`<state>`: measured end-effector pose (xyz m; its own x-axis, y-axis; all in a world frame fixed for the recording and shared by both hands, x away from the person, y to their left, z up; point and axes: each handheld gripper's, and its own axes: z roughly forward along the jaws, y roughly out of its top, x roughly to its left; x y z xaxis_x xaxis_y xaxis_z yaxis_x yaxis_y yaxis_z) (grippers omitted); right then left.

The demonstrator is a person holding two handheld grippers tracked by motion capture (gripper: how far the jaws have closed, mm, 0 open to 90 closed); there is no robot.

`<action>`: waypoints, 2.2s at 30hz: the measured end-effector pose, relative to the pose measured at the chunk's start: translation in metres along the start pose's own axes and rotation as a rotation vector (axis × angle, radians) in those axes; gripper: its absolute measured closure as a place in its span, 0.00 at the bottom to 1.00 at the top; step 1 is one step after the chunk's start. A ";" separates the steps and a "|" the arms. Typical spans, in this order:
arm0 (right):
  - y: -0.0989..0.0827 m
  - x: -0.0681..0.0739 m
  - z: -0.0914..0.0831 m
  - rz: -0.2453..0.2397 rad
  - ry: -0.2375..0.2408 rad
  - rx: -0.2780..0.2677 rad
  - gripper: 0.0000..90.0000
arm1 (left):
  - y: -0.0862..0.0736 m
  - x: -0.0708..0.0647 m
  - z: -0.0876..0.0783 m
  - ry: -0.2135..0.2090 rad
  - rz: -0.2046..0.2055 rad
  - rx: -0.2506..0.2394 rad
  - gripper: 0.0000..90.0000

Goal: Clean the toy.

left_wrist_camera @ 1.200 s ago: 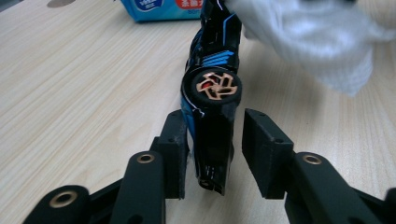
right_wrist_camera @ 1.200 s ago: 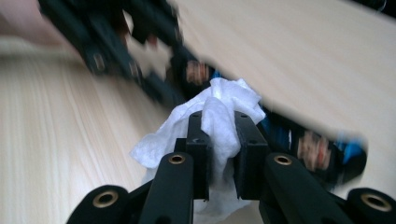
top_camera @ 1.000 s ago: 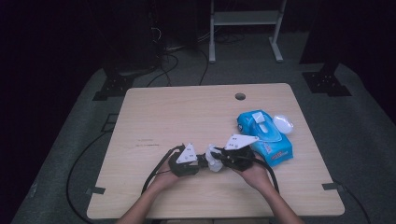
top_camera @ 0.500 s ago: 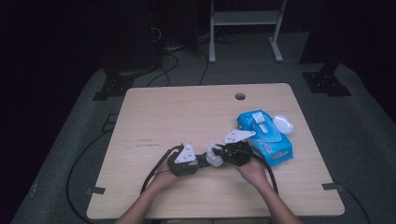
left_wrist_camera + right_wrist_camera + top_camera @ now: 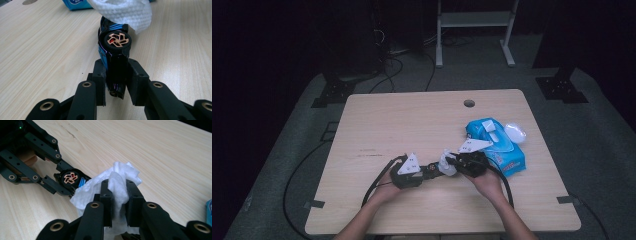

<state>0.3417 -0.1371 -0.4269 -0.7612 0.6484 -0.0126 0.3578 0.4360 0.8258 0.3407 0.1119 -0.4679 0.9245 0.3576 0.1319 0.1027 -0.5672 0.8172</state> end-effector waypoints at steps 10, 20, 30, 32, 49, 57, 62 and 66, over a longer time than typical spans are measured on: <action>0.012 0.023 0.017 -0.038 0.048 -0.005 0.87 | 0.001 0.001 -0.001 0.003 -0.021 -0.007 0.72; 0.010 0.017 0.015 -0.026 0.052 -0.005 0.87 | -0.001 0.002 -0.003 0.004 -0.006 -0.013 0.73; 0.022 0.048 0.031 -0.105 0.118 -0.011 0.87 | -0.001 0.003 -0.004 0.002 -0.005 -0.009 0.73; 0.022 0.044 0.030 -0.100 0.115 -0.014 0.87 | -0.002 0.003 -0.005 0.003 -0.006 -0.011 0.73; 0.019 0.040 0.027 -0.096 0.076 -0.019 0.87 | -0.003 0.004 -0.007 0.002 -0.003 -0.007 0.73; 0.007 0.014 0.009 -0.060 -0.006 -0.002 0.87 | -0.003 0.005 -0.008 0.001 0.004 -0.009 0.74; 0.002 0.005 0.002 -0.039 -0.034 -0.008 0.87 | -0.004 0.005 -0.008 0.000 -0.005 -0.012 0.74; 0.002 0.007 0.004 -0.024 -0.035 -0.014 0.87 | -0.004 0.006 -0.008 0.000 -0.002 -0.010 0.74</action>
<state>0.3392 -0.1289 -0.4273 -0.7498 0.6597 -0.0518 0.3320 0.4428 0.8329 0.3426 0.1217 -0.4661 0.9242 0.3590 0.1303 0.1010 -0.5587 0.8232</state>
